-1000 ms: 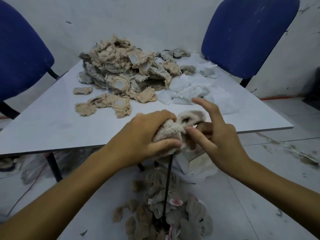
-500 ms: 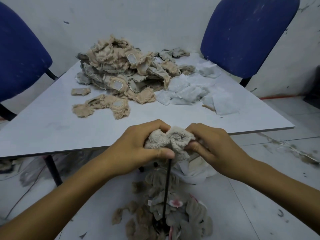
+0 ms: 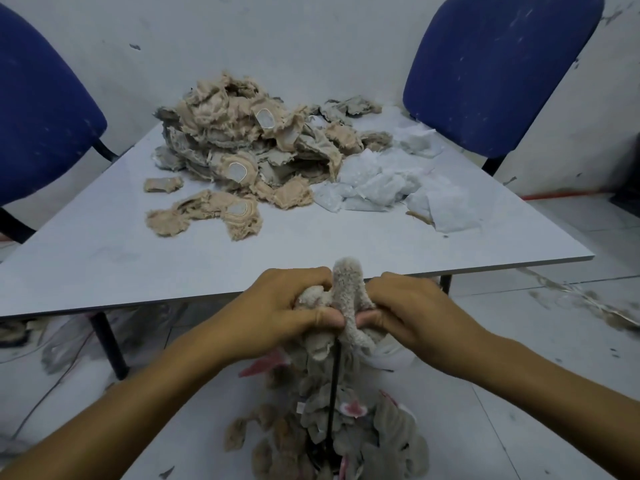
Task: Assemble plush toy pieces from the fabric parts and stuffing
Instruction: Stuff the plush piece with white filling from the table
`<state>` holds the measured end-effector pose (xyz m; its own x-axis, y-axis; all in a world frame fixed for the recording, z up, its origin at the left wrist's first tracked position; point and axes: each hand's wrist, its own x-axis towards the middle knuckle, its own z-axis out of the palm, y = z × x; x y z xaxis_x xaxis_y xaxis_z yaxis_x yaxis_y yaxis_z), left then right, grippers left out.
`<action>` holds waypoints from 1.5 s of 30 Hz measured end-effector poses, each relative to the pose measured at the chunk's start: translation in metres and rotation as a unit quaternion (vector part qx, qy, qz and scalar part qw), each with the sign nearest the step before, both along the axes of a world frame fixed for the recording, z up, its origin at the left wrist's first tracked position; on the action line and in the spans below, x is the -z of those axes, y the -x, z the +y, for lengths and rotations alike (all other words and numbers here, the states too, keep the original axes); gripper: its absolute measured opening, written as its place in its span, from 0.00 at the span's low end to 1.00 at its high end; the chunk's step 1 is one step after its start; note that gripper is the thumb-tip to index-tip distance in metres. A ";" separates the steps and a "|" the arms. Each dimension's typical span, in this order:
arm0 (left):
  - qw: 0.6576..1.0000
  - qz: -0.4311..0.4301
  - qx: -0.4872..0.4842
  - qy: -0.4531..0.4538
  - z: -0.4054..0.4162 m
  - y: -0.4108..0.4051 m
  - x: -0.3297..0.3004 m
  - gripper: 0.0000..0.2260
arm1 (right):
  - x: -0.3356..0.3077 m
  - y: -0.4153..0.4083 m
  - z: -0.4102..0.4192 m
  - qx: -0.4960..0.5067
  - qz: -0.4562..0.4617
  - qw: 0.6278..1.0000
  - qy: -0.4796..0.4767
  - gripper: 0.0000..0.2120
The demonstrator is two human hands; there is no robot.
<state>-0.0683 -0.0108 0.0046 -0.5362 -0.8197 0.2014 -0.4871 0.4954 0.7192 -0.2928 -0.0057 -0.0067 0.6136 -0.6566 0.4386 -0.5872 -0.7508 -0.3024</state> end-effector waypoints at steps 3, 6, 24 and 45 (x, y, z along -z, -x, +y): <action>0.988 0.115 -0.006 0.101 0.003 0.009 -0.007 0.07 | -0.005 0.003 -0.002 0.016 -0.050 0.995 0.087 0.20; 0.985 0.056 -0.009 0.163 0.003 0.011 -0.001 0.11 | -0.003 0.001 -0.005 -0.017 -0.010 0.996 0.090 0.15; 0.969 0.033 -0.218 0.109 -0.075 0.021 -0.073 0.13 | -0.041 -0.008 -0.066 0.158 -0.446 0.815 -0.333 0.02; 0.954 -0.188 -0.230 -0.029 -0.081 0.037 -0.033 0.13 | -0.039 -0.001 -0.082 0.159 0.025 0.984 -0.078 0.08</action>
